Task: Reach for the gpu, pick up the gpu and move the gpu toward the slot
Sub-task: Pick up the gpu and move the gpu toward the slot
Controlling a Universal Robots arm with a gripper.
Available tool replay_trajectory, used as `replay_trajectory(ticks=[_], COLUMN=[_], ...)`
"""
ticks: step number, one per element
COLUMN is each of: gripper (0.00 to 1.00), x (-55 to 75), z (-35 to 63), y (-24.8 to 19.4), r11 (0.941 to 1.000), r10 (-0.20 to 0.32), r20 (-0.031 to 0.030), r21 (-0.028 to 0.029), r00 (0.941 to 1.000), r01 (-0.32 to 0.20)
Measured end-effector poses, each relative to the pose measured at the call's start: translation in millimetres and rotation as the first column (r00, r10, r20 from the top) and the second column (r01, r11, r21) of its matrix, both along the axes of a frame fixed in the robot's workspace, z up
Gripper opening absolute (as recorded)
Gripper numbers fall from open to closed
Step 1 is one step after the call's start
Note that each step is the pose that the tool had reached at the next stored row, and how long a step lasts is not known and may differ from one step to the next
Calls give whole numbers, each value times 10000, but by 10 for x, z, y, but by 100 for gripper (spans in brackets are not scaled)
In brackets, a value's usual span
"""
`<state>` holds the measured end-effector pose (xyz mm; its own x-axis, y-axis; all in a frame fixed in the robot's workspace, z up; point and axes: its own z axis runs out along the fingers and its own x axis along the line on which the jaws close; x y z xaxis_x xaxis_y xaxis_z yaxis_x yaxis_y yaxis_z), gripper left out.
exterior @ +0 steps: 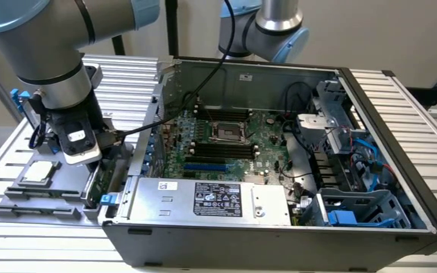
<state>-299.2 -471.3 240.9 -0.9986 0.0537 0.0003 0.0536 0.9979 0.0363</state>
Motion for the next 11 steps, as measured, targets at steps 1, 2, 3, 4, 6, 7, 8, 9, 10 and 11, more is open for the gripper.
replay_trajectory(ticks=[1,2,3,4,6,7,8,9,10,11], gripper=[26,26,26,26,26,26,26,26,26,26], x=[0,0,0,0,0,0,0,0,0,0], z=[0,0,0,0,0,0,1,2,4,8], y=[0,0,0,0,0,0,0,1,1,0], r11=[10000,10000,10000,10000,10000,10000,10000,10000,10000,10000], r10=[0,0,0,0,0,0,0,0,0,0], r20=[0,0,0,0,0,1,1,2,2,0], r21=[0,0,0,0,0,1,1,3,3,1], r00=[10000,10000,10000,10000,10000,10000,10000,10000,10000,10000], r01=[0,0,0,0,0,0,0,0,0,0])
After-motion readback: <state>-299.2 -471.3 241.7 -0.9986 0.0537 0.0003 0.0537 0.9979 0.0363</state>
